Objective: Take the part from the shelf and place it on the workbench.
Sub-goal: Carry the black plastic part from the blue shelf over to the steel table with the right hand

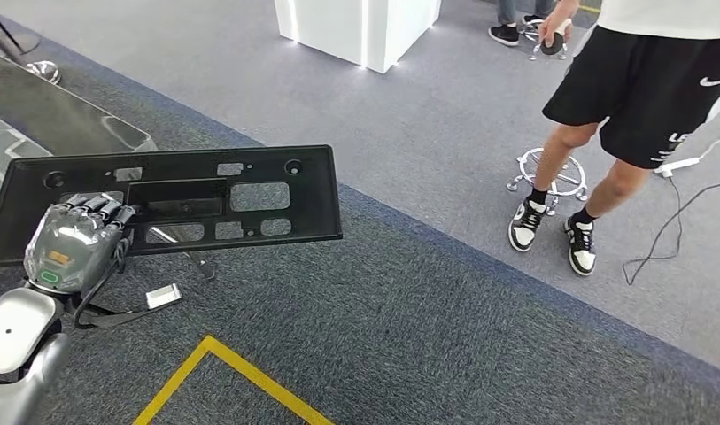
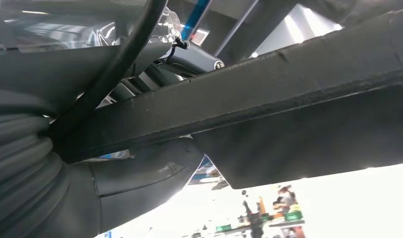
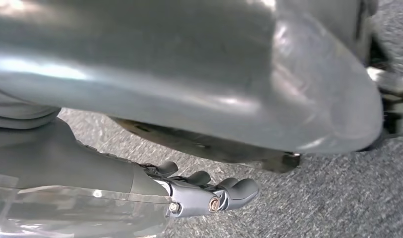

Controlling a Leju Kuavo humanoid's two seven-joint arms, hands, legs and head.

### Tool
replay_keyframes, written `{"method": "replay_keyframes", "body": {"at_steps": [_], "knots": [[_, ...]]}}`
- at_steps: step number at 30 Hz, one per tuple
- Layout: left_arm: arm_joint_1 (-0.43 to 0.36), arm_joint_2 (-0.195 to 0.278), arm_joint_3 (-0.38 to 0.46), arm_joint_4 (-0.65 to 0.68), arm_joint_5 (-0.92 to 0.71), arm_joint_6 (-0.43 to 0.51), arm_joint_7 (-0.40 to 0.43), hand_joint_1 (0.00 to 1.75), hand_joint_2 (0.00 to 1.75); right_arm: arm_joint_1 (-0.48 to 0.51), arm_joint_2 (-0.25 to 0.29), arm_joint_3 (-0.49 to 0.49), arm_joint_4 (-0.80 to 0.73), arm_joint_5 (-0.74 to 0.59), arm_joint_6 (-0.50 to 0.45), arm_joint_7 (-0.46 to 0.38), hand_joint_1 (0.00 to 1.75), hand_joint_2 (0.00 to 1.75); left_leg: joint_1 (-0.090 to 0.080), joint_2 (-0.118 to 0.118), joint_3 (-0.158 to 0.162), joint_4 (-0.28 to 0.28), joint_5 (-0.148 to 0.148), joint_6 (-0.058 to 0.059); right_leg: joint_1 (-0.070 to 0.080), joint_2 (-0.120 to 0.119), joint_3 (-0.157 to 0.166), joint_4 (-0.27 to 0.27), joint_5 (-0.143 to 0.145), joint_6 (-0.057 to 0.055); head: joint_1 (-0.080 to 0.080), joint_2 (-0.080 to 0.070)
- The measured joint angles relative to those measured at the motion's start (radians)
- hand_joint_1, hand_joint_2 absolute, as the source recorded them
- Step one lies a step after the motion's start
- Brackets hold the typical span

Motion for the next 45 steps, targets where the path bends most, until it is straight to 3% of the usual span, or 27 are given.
{"method": "replay_keyframes", "body": {"at_steps": [1, 3, 5, 7, 9, 11, 13, 14, 15, 16, 18, 20, 22, 23, 25, 27, 29, 30, 31, 33, 34, 36, 38, 40, 42, 44, 45], "knots": [[0.000, -0.001, 0.000, 0.000, 0.000, 0.000, 0.000, 1.75, 1.75, 0.000, 0.000, 0.000, 0.000, 0.000, 0.000, 0.002, 0.00, 0.00, 0.000, -0.014, 0.000, 0.002, 0.000, -0.001, 0.000, 0.009, 0.021, -0.055, 0.040, -0.003, 0.000, 0.000], [-0.001, -0.003, 0.001, 0.000, 0.000, 0.001, 0.000, 1.75, 1.75, 0.000, 0.000, 0.000, 0.000, 0.000, 0.000, 0.004, 0.00, 0.00, 0.000, -0.039, -0.003, 0.008, -0.002, -0.005, -0.004, 0.062, 0.076, -0.188, 0.105, -0.009, 0.000, 0.000], [-0.001, -0.005, 0.001, 0.000, 0.000, 0.004, 0.000, 1.75, 1.75, -0.001, 0.000, 0.000, 0.000, 0.000, 0.000, 0.005, 0.00, 0.00, 0.001, -0.061, -0.009, 0.011, -0.003, -0.017, -0.005, 0.095, 0.101, -0.251, 0.121, -0.011, 0.000, 0.000], [0.002, -0.007, 0.002, 0.000, 0.000, 0.009, 0.000, 1.75, 1.75, -0.004, 0.001, 0.001, 0.000, 0.000, 0.000, 0.005, 0.00, 0.00, 0.006, -0.081, -0.014, 0.009, 0.000, -0.031, -0.004, 0.075, 0.108, -0.259, 0.122, -0.017, 0.000, 0.000], [0.006, -0.007, 0.004, 0.000, -0.004, 0.020, 0.000, 1.75, 1.75, -0.004, 0.003, 0.001, -0.001, 0.000, 0.000, 0.006, 0.00, 0.00, 0.007, -0.046, -0.026, 0.040, -0.017, -0.040, -0.005, 0.049, 0.118, -0.271, 0.125, -0.027, 0.000, 0.000], [0.007, -0.009, 0.005, 0.000, -0.010, 0.039, 0.001, 1.75, 1.75, -0.003, 0.005, 0.002, -0.001, 0.001, 0.001, 0.008, 0.00, 0.00, 0.007, 0.022, -0.070, 0.142, -0.070, -0.048, -0.005, 0.022, 0.125, -0.278, 0.125, -0.035, 0.000, 0.000], [0.009, -0.014, 0.005, 0.000, -0.016, 0.055, 0.003, 1.75, 1.75, -0.002, 0.005, 0.002, 0.000, 0.002, -0.001, 0.012, 0.00, 0.00, 0.010, 0.048, -0.124, 0.257, -0.118, -0.056, -0.003, -0.006, 0.126, -0.278, 0.121, -0.038, 0.000, 0.000], [0.011, -0.016, 0.005, 0.000, -0.018, 0.059, 0.003, 1.75, 1.75, -0.002, 0.006, 0.003, 0.000, 0.002, -0.002, 0.014, 0.00, 0.00, 0.011, 0.051, -0.135, 0.279, -0.121, -0.059, -0.001, -0.020, 0.128, -0.278, 0.118, -0.038, 0.000, 0.000], [0.013, -0.016, 0.005, 0.000, -0.020, 0.062, 0.003, 1.75, 1.75, -0.002, 0.006, 0.003, 0.000, 0.002, -0.004, 0.016, 0.00, 0.00, 0.012, 0.053, -0.127, 0.263, -0.104, -0.060, 0.000, -0.034, 0.130, -0.278, 0.115, -0.038, 0.000, 0.000], [0.014, -0.017, 0.005, -0.001, -0.021, 0.062, 0.003, 1.75, 1.75, -0.002, 0.008, 0.003, -0.001, 0.002, -0.006, 0.018, 0.00, 0.00, 0.011, 0.059, -0.099, 0.210, -0.072, -0.058, 0.001, -0.047, 0.135, -0.278, 0.111, -0.037, 0.000, 0.000], [0.009, -0.018, 0.004, -0.002, -0.021, 0.063, 0.001, 1.75, 1.75, -0.002, 0.010, 0.003, -0.001, 0.000, -0.009, 0.020, 0.00, 0.00, 0.002, 0.099, -0.028, 0.073, -0.018, -0.047, 0.005, -0.071, 0.145, -0.277, 0.103, -0.031, 0.000, 0.000], [-0.010, -0.023, -0.002, -0.001, -0.017, 0.059, -0.005, 1.75, 1.75, -0.002, 0.011, 0.003, -0.001, -0.006, -0.002, 0.021, 0.00, 0.00, -0.011, 0.125, 0.003, 0.009, -0.007, -0.030, 0.009, -0.093, 0.149, -0.277, 0.096, -0.023, 0.000, 0.000], [-0.048, -0.033, -0.022, 0.003, -0.015, 0.041, -0.007, 1.75, 1.75, -0.005, 0.007, 0.002, -0.001, -0.021, 0.018, 0.014, 0.00, 0.00, -0.013, 0.104, 0.002, 0.004, -0.007, -0.016, 0.012, -0.117, 0.152, -0.279, 0.092, -0.012, 0.000, 0.000], [-0.071, -0.040, -0.038, 0.006, -0.016, 0.028, -0.004, 1.75, 1.75, -0.006, 0.002, 0.001, -0.002, -0.030, 0.029, 0.009, 0.00, 0.00, -0.011, 0.091, 0.004, -0.001, -0.005, -0.009, 0.011, -0.113, 0.154, -0.274, 0.087, -0.007, 0.000, 0.000], [-0.121, -0.056, -0.075, 0.014, -0.017, 0.003, 0.008, 1.75, 1.75, -0.006, -0.009, -0.005, -0.003, -0.047, 0.043, 0.001, 0.00, 0.00, -0.004, 0.067, 0.007, -0.011, 0.001, 0.004, 0.007, -0.066, 0.132, -0.218, 0.053, 0.004, 0.000, 0.000], [-0.160, -0.074, -0.108, 0.024, -0.011, -0.008, 0.017, 1.75, 1.75, -0.003, -0.017, -0.010, -0.003, -0.054, 0.048, -0.001, 0.00, 0.00, -0.002, 0.049, 0.007, -0.012, 0.003, 0.012, 0.002, -0.012, 0.064, -0.093, -0.003, 0.009, 0.000, 0.000], [-0.189, -0.088, -0.139, 0.039, 0.004, -0.011, 0.021, 1.75, 1.75, -0.001, -0.024, -0.013, -0.003, -0.055, 0.053, 0.004, 0.00, 0.00, -0.002, 0.028, 0.006, -0.009, 0.002, 0.014, -0.001, -0.001, 0.002, 0.002, -0.022, 0.013, 0.000, 0.000], [-0.202, -0.092, -0.153, 0.049, 0.013, -0.012, 0.023, 1.75, 1.75, 0.000, -0.027, -0.014, -0.003, -0.054, 0.056, 0.007, 0.00, 0.00, -0.002, 0.015, 0.006, -0.007, 0.001, 0.014, -0.002, 0.000, -0.006, -0.001, -0.001, 0.014, 0.000, 0.000], [-0.215, -0.096, -0.164, 0.058, 0.020, -0.012, 0.024, 1.75, 1.75, 0.001, -0.031, -0.014, -0.003, -0.054, 0.059, 0.010, 0.00, 0.00, -0.002, 0.002, 0.006, -0.003, -0.001, 0.013, -0.005, 0.004, 0.005, -0.043, 0.037, 0.015, 0.000, 0.000], [-0.241, -0.103, -0.183, 0.073, 0.031, -0.012, 0.029, 1.75, 1.75, 0.006, -0.037, -0.016, -0.003, -0.055, 0.061, 0.013, 0.00, 0.00, -0.002, -0.022, 0.002, 0.009, -0.007, 0.006, -0.012, 0.042, 0.054, -0.175, 0.113, 0.017, 0.000, 0.000], [-0.253, -0.105, -0.190, 0.080, 0.035, -0.012, 0.032, 1.75, 1.75, 0.007, -0.040, -0.017, -0.003, -0.055, 0.061, 0.014, 0.00, 0.00, -0.002, -0.033, -0.001, 0.014, -0.010, 0.001, -0.016, 0.059, 0.071, -0.220, 0.133, 0.016, 0.000, 0.000], [-0.271, -0.108, -0.204, 0.093, 0.052, -0.011, 0.043, 1.75, 1.75, 0.008, -0.043, -0.019, -0.002, -0.055, 0.061, 0.015, 0.00, 0.00, -0.002, -0.051, -0.009, 0.017, -0.010, -0.009, -0.014, 0.070, 0.080, -0.246, 0.136, 0.011, 0.000, 0.000], [-0.286, -0.109, -0.214, 0.107, 0.079, -0.010, 0.061, 1.75, 1.75, 0.006, -0.046, -0.020, -0.003, -0.055, 0.062, 0.015, 0.00, 0.00, 0.002, -0.060, -0.013, 0.018, -0.009, -0.021, -0.012, 0.048, 0.083, -0.252, 0.140, -0.002, 0.000, 0.000], [-0.307, -0.111, -0.222, 0.122, 0.107, -0.008, 0.076, 1.75, 1.75, 0.007, -0.049, -0.020, -0.003, -0.055, 0.064, 0.012, 0.00, 0.00, 0.003, -0.024, -0.036, 0.062, -0.034, -0.030, -0.015, 0.024, 0.089, -0.262, 0.144, -0.015, 0.000, 0.000], [-0.326, -0.115, -0.228, 0.136, 0.123, -0.006, 0.083, 1.75, 1.75, 0.009, -0.053, -0.020, -0.003, -0.055, 0.067, 0.010, 0.00, 0.00, 0.004, 0.029, -0.090, 0.176, -0.091, -0.037, -0.014, 0.001, 0.093, -0.265, 0.144, -0.023, 0.000, 0.000], [-0.334, -0.120, -0.235, 0.148, 0.128, -0.006, 0.085, 1.75, 1.75, 0.011, -0.057, -0.020, -0.003, -0.055, 0.069, 0.009, 0.00, 0.00, 0.007, 0.049, -0.140, 0.280, -0.127, -0.044, -0.012, -0.022, 0.093, -0.264, 0.140, -0.025, 0.000, 0.000], [-0.334, -0.121, -0.238, 0.154, 0.129, -0.006, 0.085, 1.75, 1.75, 0.011, -0.058, -0.020, -0.003, -0.055, 0.070, 0.009, 0.00, 0.00, 0.007, 0.053, -0.143, 0.287, -0.120, -0.045, -0.011, -0.034, 0.094, -0.263, 0.138, -0.025, 0.000, 0.000]]}}
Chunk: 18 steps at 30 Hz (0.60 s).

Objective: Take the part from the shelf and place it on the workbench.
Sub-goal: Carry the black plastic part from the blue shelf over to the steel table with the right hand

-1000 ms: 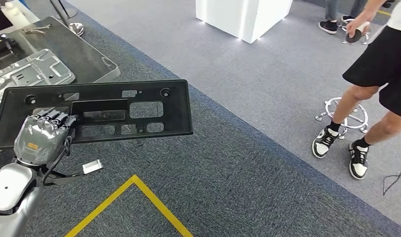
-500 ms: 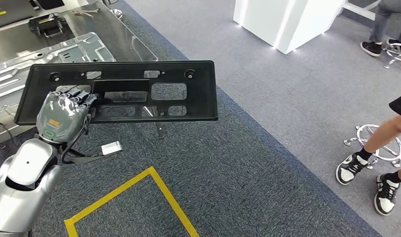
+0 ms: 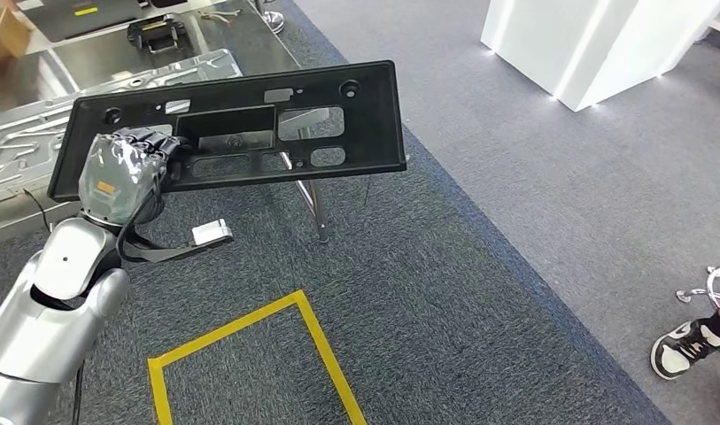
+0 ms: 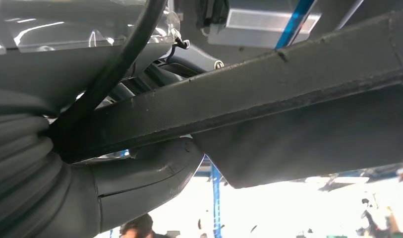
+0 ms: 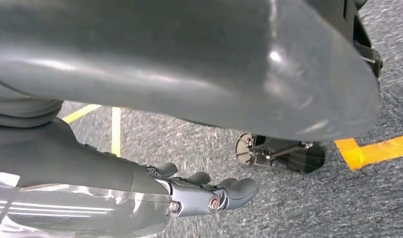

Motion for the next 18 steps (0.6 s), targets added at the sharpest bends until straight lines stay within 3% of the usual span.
{"method": "replay_keyframes", "body": {"at_steps": [2, 4, 5, 6, 8, 9, 11, 12, 14, 15, 16, 18], "knots": [[-0.003, -0.002, -0.006, 0.009, 0.001, 0.000, 0.002, 1.75, 1.75, 0.000, -0.002, 0.000, 0.000, 0.000, 0.002, -0.001, 0.00, 0.00, -0.001, 0.014, 0.051, -0.097, 0.060, 0.004, 0.002, -0.023, 0.006, 0.001, -0.006, 0.003, 0.000, 0.000], [-0.014, -0.005, -0.010, 0.015, 0.002, 0.000, 0.006, 1.75, 1.75, 0.000, -0.002, 0.000, 0.000, 0.000, 0.002, -0.003, 0.00, 0.00, -0.012, 0.059, 0.118, -0.223, 0.103, 0.017, 0.006, -0.043, 0.014, 0.002, -0.012, 0.009, 0.000, 0.000], [-0.021, -0.007, -0.012, 0.018, 0.003, 0.000, 0.008, 1.75, 1.75, 0.000, -0.003, 0.000, 0.000, 0.000, 0.002, -0.003, 0.00, 0.00, -0.018, 0.075, 0.136, -0.258, 0.109, 0.026, 0.009, -0.054, 0.016, 0.002, -0.015, 0.013, 0.000, 0.000], [-0.027, -0.009, -0.013, 0.021, 0.004, 0.000, 0.011, 1.75, 1.75, 0.000, -0.004, 0.000, 0.000, 0.000, 0.002, -0.003, 0.00, 0.00, -0.024, 0.080, 0.140, -0.270, 0.105, 0.033, 0.012, -0.065, 0.018, 0.001, -0.017, 0.018, 0.000, 0.000], [-0.034, -0.012, -0.015, 0.028, 0.006, 0.000, 0.017, 1.75, 1.75, -0.004, -0.005, 0.000, 0.000, 0.000, 0.002, -0.001, 0.00, 0.00, -0.022, 0.056, 0.140, -0.278, 0.107, 0.046, 0.014, -0.085, 0.022, 0.000, -0.021, 0.028, 0.000, 0.000], [-0.037, -0.012, -0.016, 0.031, 0.007, 0.000, 0.020, 1.75, 1.75, -0.006, -0.007, 0.000, 0.000, 0.000, 0.002, 0.000, 0.00, 0.00, -0.018, 0.043, 0.143, -0.283, 0.109, 0.050, 0.012, -0.074, 0.022, 0.007, -0.029, 0.034, 0.000, 0.000], [-0.046, -0.015, -0.018, 0.038, 0.007, 0.000, 0.024, 1.75, 1.75, -0.006, -0.010, 0.000, -0.001, 0.001, 0.003, 0.004, 0.00, 0.00, -0.011, 0.021, 0.147, -0.291, 0.115, 0.061, 0.009, -0.022, -0.007, 0.076, -0.072, 0.043, 0.000, 0.000], [-0.051, -0.017, -0.020, 0.042, 0.007, 0.001, 0.025, 1.75, 1.75, -0.005, -0.012, 0.000, -0.001, 0.001, 0.004, 0.005, 0.00, 0.00, -0.011, 0.010, 0.146, -0.292, 0.116, 0.065, 0.008, 0.008, -0.039, 0.139, -0.102, 0.045, 0.000, 0.000], [-0.056, -0.020, -0.028, 0.050, 0.006, 0.000, 0.027, 1.75, 1.75, -0.003, -0.015, 0.000, -0.001, 0.001, 0.004, 0.007, 0.00, 0.00, -0.012, -0.016, 0.145, -0.291, 0.115, 0.068, 0.007, 0.029, -0.106, 0.261, -0.144, 0.048, 0.000, 0.000], [-0.055, -0.021, -0.032, 0.054, 0.008, 0.001, 0.027, 1.75, 1.75, -0.002, -0.016, 0.000, -0.001, 0.002, 0.005, 0.007, 0.00, 0.00, -0.012, -0.031, 0.145, -0.290, 0.115, 0.068, 0.006, 0.031, -0.122, 0.281, -0.138, 0.048, 0.000, 0.000], [-0.054, -0.021, -0.036, 0.057, 0.009, 0.002, 0.027, 1.75, 1.75, -0.001, -0.017, 0.000, -0.001, 0.002, 0.005, 0.008, 0.00, 0.00, -0.012, -0.047, 0.146, -0.288, 0.114, 0.068, 0.005, 0.033, -0.119, 0.262, -0.113, 0.048, 0.000, 0.000], [-0.054, -0.021, -0.039, 0.061, 0.013, 0.005, 0.027, 1.75, 1.75, 0.000, -0.020, 0.000, -0.001, 0.003, 0.005, 0.009, 0.00, 0.00, -0.011, -0.075, 0.146, -0.283, 0.111, 0.064, 0.000, 0.061, -0.073, 0.141, -0.036, 0.043, 0.000, 0.000]]}}
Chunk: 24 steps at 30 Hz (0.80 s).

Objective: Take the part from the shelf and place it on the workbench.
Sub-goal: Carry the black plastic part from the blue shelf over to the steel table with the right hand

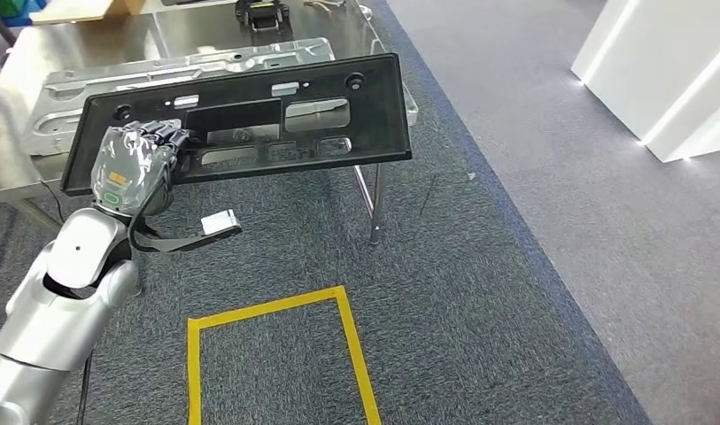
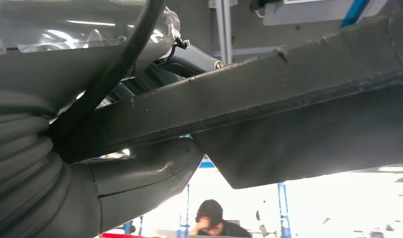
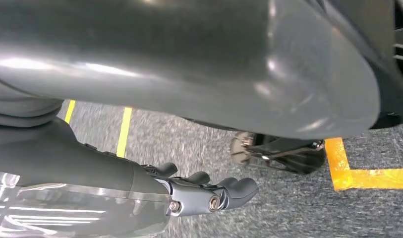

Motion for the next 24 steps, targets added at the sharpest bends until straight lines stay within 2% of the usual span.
{"method": "replay_keyframes", "body": {"at_steps": [1, 2, 3, 5, 6, 7, 9, 10, 11, 12, 13, 14, 16, 17, 18, 19, 21, 22, 24], "knots": [[-0.001, 0.000, -0.001, 0.001, 0.001, 0.002, 0.000, 1.75, 1.75, 0.002, -0.002, 0.000, 0.000, 0.000, 0.000, 0.001, 0.00, 0.00, -0.001, -0.013, -0.003, 0.005, -0.003, -0.004, -0.004, 0.025, 0.025, -0.063, 0.026, -0.002, 0.000, 0.000], [-0.002, 0.000, -0.001, 0.002, 0.001, 0.004, 0.001, 1.75, 1.75, 0.002, -0.003, 0.000, 0.000, 0.000, 0.001, 0.002, 0.00, 0.00, -0.001, -0.023, -0.006, 0.008, -0.004, -0.009, -0.006, 0.044, 0.042, -0.105, 0.040, -0.004, 0.000, 0.000], [-0.003, 0.000, -0.002, 0.004, 0.001, 0.005, 0.001, 1.75, 1.75, 0.001, -0.003, 0.000, 0.000, 0.000, 0.002, 0.002, 0.00, 0.00, 0.000, -0.034, -0.010, 0.009, -0.005, -0.014, -0.006, 0.057, 0.051, -0.125, 0.041, -0.006, 0.000, 0.000], [-0.004, 0.001, -0.002, 0.007, 0.002, 0.007, 0.002, 1.75, 1.75, -0.003, -0.004, 0.000, 0.000, 0.000, 0.004, 0.002, 0.00, 0.00, 0.004, -0.055, -0.015, 0.007, -0.003, -0.027, -0.005, 0.040, 0.056, -0.132, 0.039, -0.014, 0.000, 0.000], [-0.004, 0.001, -0.002, 0.008, 0.002, 0.007, 0.002, 1.75, 1.75, -0.005, -0.005, 0.000, 0.000, 0.000, 0.004, 0.002, 0.00, 0.00, 0.005, -0.047, -0.017, 0.012, -0.005, -0.032, -0.006, 0.028, 0.062, -0.138, 0.040, -0.020, 0.000, 0.000], [-0.006, 0.002, -0.002, 0.009, 0.003, 0.007, 0.003, 1.75, 1.75, -0.005, -0.007, 0.000, 0.000, 0.000, 0.004, 0.002, 0.00, 0.00, 0.005, -0.025, -0.026, 0.031, -0.016, -0.037, -0.007, 0.016, 0.068, -0.145, 0.041, -0.026, 0.000, 0.000], [-0.010, 0.002, -0.002, 0.012, 0.006, 0.008, 0.006, 1.75, 1.75, -0.003, -0.008, 0.000, 0.000, 0.001, 0.005, 0.002, 0.00, 0.00, 0.007, 0.040, -0.068, 0.124, -0.063, -0.046, -0.007, -0.008, 0.079, -0.153, 0.040, -0.037, 0.000, 0.000], [-0.013, 0.001, -0.003, 0.014, 0.008, 0.008, 0.007, 1.75, 1.75, -0.001, -0.009, 0.000, 0.000, 0.001, 0.005, 0.002, 0.00, 0.00, 0.009, 0.059, -0.099, 0.187, -0.090, -0.052, -0.005, -0.021, 0.082, -0.153, 0.037, -0.040, 0.000, 0.000], [-0.013, 0.001, -0.004, 0.016, 0.009, 0.009, 0.009, 1.75, 1.75, 0.000, -0.009, 0.000, 0.000, 0.001, 0.005, 0.002, 0.00, 0.00, 0.012, 0.068, -0.127, 0.240, -0.106, -0.056, -0.005, -0.034, 0.085, -0.152, 0.034, -0.041, 0.000, 0.000], [-0.012, 0.000, -0.005, 0.019, 0.010, 0.009, 0.010, 1.75, 1.75, 0.001, -0.010, 0.000, 0.000, 0.001, 0.005, 0.002, 0.00, 0.00, 0.013, 0.073, -0.143, 0.267, -0.107, -0.058, -0.004, -0.047, 0.087, -0.151, 0.030, -0.041, 0.000, 0.000], [-0.011, 0.000, -0.006, 0.022, 0.010, 0.009, 0.012, 1.75, 1.75, 0.001, -0.010, 0.000, 0.000, 0.001, 0.005, 0.002, 0.00, 0.00, 0.015, 0.076, -0.140, 0.257, -0.091, -0.060, -0.004, -0.059, 0.090, -0.150, 0.026, -0.040, 0.000, 0.000], [-0.010, 0.000, -0.006, 0.024, 0.011, 0.009, 0.013, 1.75, 1.75, 0.001, -0.011, 0.000, 0.000, 0.001, 0.004, 0.002, 0.00, 0.00, 0.015, 0.082, -0.119, 0.212, -0.060, -0.059, -0.004, -0.071, 0.094, -0.148, 0.021, -0.038, 0.000, 0.000], [-0.011, 0.000, -0.006, 0.026, 0.012, 0.009, 0.017, 1.75, 1.75, 0.001, -0.011, 0.000, 0.000, 0.001, 0.004, 0.002, 0.00, 0.00, 0.006, 0.125, -0.054, 0.082, -0.005, -0.051, -0.001, -0.094, 0.104, -0.146, 0.011, -0.032, 0.000, 0.000], [-0.013, 0.000, -0.006, 0.026, 0.012, 0.010, 0.019, 1.75, 1.75, 0.001, -0.011, 0.000, 0.000, 0.001, 0.004, 0.002, 0.00, 0.00, 0.000, 0.145, -0.032, 0.037, 0.007, -0.043, 0.002, -0.104, 0.107, -0.145, 0.007, -0.027, 0.000, 0.000], [-0.014, 0.000, -0.006, 0.027, 0.012, 0.010, 0.022, 1.75, 1.75, 0.000, -0.011, 0.000, 0.000, 0.001, 0.004, 0.002, 0.00, 0.00, -0.007, 0.159, -0.022, 0.014, 0.007, -0.035, 0.005, -0.114, 0.109, -0.145, 0.004, -0.023, 0.000, 0.000], [-0.014, 0.000, -0.006, 0.027, 0.012, 0.010, 0.024, 1.75, 1.75, 0.000, -0.011, 0.000, 0.000, 0.001, 0.004, 0.002, 0.00, 0.00, -0.012, 0.158, -0.022, 0.012, 0.004, -0.028, 0.008, -0.125, 0.111, -0.147, 0.003, -0.018, 0.000, 0.000], [-0.013, -0.001, -0.006, 0.028, 0.011, 0.011, 0.029, 1.75, 1.75, -0.003, -0.012, 0.000, 0.000, 0.001, 0.004, 0.002, 0.00, 0.00, -0.007, 0.132, -0.021, 0.005, 0.006, -0.018, 0.009, -0.142, 0.117, -0.149, -0.004, -0.008, 0.000, 0.000], [-0.012, -0.002, -0.006, 0.028, 0.011, 0.012, 0.031, 1.75, 1.75, -0.004, -0.013, 0.000, 0.000, 0.000, 0.003, 0.001, 0.00, 0.00, -0.004, 0.122, -0.018, 0.000, 0.007, -0.013, 0.007, -0.127, 0.117, -0.141, -0.013, -0.002, 0.000, 0.000], [-0.013, -0.004, -0.006, 0.029, 0.009, 0.013, 0.037, 1.75, 1.75, -0.004, -0.017, 0.000, 0.000, 0.000, 0.001, -0.003, 0.00, 0.00, 0.003, 0.106, -0.013, -0.008, 0.010, -0.005, 0.003, -0.073, 0.083, -0.067, -0.057, 0.005, 0.000, 0.000]]}}
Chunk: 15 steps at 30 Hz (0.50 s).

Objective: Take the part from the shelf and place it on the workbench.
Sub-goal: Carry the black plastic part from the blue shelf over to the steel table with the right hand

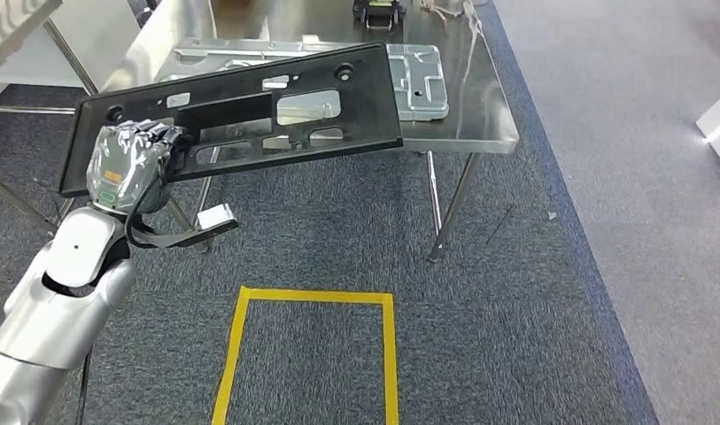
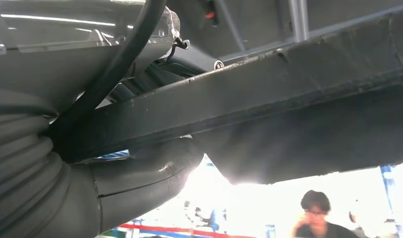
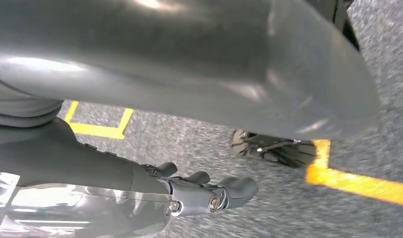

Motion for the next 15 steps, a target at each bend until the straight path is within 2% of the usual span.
{"method": "replay_keyframes", "body": {"at_steps": [1, 2, 3, 4, 5, 7, 8, 9, 10, 13, 15], "knots": [[0.000, -0.001, 0.000, 0.001, -0.001, 0.000, 0.003, 1.75, 1.75, 0.001, -0.002, 0.000, 0.000, -0.001, -0.001, -0.002, 0.00, 0.00, -0.001, -0.007, 0.000, 0.000, 0.000, 0.003, -0.001, 0.026, -0.035, 0.065, -0.029, 0.001, 0.000, 0.000], [0.001, -0.003, -0.001, 0.003, -0.002, 0.000, 0.006, 1.75, 1.75, 0.002, -0.002, 0.000, 0.000, -0.002, -0.002, -0.003, 0.00, 0.00, -0.002, -0.015, 0.000, 0.000, -0.001, 0.005, -0.001, 0.036, -0.075, 0.133, -0.052, 0.001, 0.000, 0.000], [0.004, -0.004, -0.002, 0.005, -0.005, 0.000, 0.008, 1.75, 1.75, 0.002, -0.002, 0.000, 0.000, -0.005, -0.002, -0.004, 0.00, 0.00, -0.003, -0.023, 0.000, 0.001, -0.002, 0.007, -0.001, 0.040, -0.108, 0.181, -0.060, 0.001, 0.000, 0.000], [0.007, -0.006, -0.004, 0.006, -0.007, 0.000, 0.009, 1.75, 1.75, 0.003, -0.002, 0.000, 0.000, -0.007, -0.002, -0.005, 0.00, 0.00, -0.004, -0.031, 0.001, 0.002, -0.004, 0.008, -0.001, 0.042, -0.125, 0.196, -0.049, -0.001, 0.000, 0.000], [0.010, -0.007, -0.005, 0.007, -0.010, 0.000, 0.011, 1.75, 1.75, 0.003, -0.002, -0.001, 0.000, -0.009, -0.002, -0.006, 0.00, 0.00, -0.005, -0.038, 0.003, 0.004, -0.006, 0.008, 0.000, 0.042, -0.121, 0.170, -0.016, -0.004, 0.000, 0.000], [0.014, -0.008, -0.006, 0.008, -0.015, 0.000, 0.016, 1.75, 1.75, 0.003, -0.003, -0.004, 0.000, -0.014, -0.002, -0.009, 0.00, 0.00, -0.006, -0.049, 0.007, 0.008, -0.011, 0.004, 0.001, 0.047, -0.074, 0.044, 0.064, -0.015, 0.000, 0.000], [0.014, -0.008, -0.006, 0.008, -0.016, 0.001, 0.018, 1.75, 1.75, 0.004, -0.003, -0.005, 0.000, -0.016, -0.003, -0.010, 0.00, 0.00, -0.008, -0.053, 0.007, 0.010, -0.014, 0.001, 0.003, 0.051, -0.051, -0.015, 0.090, -0.019, 0.000, 0.000], [0.015, -0.009, -0.006, 0.008, -0.018, 0.001, 0.021, 1.75, 1.75, 0.004, -0.004, -0.006, 0.000, -0.018, -0.003, -0.010, 0.00, 0.00, -0.010, -0.055, 0.006, 0.013, -0.016, -0.002, 0.003, 0.054, -0.036, -0.052, 0.103, -0.023, 0.000, 0.000], [0.017, -0.009, -0.006, 0.009, -0.018, 0.002, 0.022, 1.75, 1.75, 0.004, -0.004, -0.007, 0.000, -0.019, -0.004, -0.011, 0.00, 0.00, -0.012, -0.057, 0.004, 0.015, -0.018, 0.001, 0.003, 0.056, -0.031, -0.067, 0.103, -0.022, 0.000, 0.000], [0.023, -0.012, -0.006, 0.009, -0.021, 0.003, 0.024, 1.75, 1.75, 0.003, -0.003, -0.008, 0.000, -0.022, -0.004, -0.011, 0.00, 0.00, -0.013, -0.056, 0.004, 0.016, -0.019, 0.011, 0.005, 0.057, -0.031, -0.073, 0.105, -0.019, 0.000, 0.000], [0.024, -0.014, -0.006, 0.009, -0.026, 0.003, 0.025, 1.75, 1.75, 0.003, -0.003, -0.008, 0.000, -0.023, -0.004, -0.011, 0.00, 0.00, -0.012, -0.055, 0.006, 0.013, -0.018, 0.009, 0.007, 0.058, -0.031, -0.073, 0.105, -0.023, 0.000, 0.000]]}}
